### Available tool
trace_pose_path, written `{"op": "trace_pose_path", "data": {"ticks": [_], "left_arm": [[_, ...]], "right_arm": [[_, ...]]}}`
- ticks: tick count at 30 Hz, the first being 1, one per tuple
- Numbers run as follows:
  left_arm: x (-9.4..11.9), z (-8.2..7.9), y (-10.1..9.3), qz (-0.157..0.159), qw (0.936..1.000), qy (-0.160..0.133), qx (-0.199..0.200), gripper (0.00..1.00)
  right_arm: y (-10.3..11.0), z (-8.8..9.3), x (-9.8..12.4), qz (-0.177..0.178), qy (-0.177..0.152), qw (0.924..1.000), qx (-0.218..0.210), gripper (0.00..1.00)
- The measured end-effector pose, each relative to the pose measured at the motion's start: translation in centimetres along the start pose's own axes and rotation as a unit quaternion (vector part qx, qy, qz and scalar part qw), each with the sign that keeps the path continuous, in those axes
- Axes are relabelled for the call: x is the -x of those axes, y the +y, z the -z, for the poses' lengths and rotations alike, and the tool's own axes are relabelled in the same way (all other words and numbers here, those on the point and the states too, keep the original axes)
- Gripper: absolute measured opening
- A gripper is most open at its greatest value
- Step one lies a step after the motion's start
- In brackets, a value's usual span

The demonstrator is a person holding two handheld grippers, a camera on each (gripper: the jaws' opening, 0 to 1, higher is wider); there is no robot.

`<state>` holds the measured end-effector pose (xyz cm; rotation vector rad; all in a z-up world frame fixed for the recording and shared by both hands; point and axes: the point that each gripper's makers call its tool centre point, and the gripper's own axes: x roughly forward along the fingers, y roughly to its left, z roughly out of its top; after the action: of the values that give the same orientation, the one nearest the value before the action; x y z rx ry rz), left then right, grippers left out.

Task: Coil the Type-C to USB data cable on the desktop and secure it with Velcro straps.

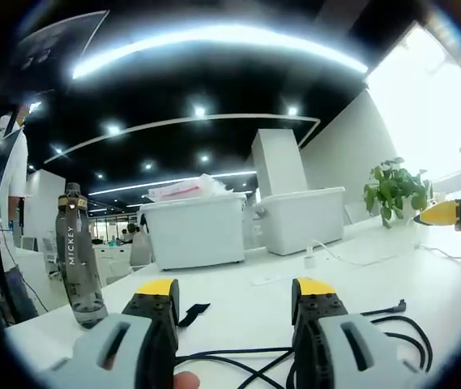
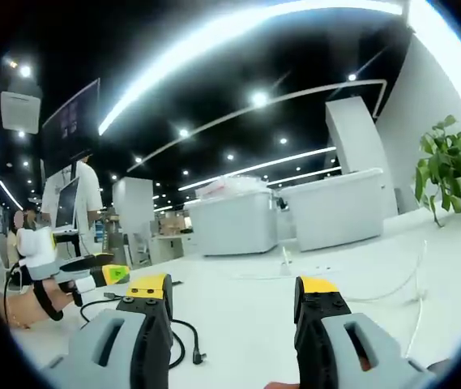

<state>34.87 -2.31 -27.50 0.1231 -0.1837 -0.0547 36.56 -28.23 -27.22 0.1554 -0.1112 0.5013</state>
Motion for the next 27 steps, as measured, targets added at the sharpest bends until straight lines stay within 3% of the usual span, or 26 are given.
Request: {"op": "trace_pose_path", "data": {"ticks": [12, 19, 27], "left_arm": [[0.06, 0.13, -0.31, 0.003, 1.0, 0.001, -0.001, 0.56], [0.12, 0.12, -0.53, 0.005, 1.0, 0.001, -0.002, 0.56], [0.24, 0.06, -0.55, 0.002, 1.0, 0.0, 0.001, 0.56]], "right_arm": [[0.16, 0.08, 0.08, 0.0, 0.002, 1.0, 0.004, 0.6], [-0.16, 0.55, 0.04, 0.013, 0.017, 0.9992, 0.034, 0.59], [0.31, 0.31, -0.06, 0.001, 0.013, 0.9993, 0.035, 0.63]]}}
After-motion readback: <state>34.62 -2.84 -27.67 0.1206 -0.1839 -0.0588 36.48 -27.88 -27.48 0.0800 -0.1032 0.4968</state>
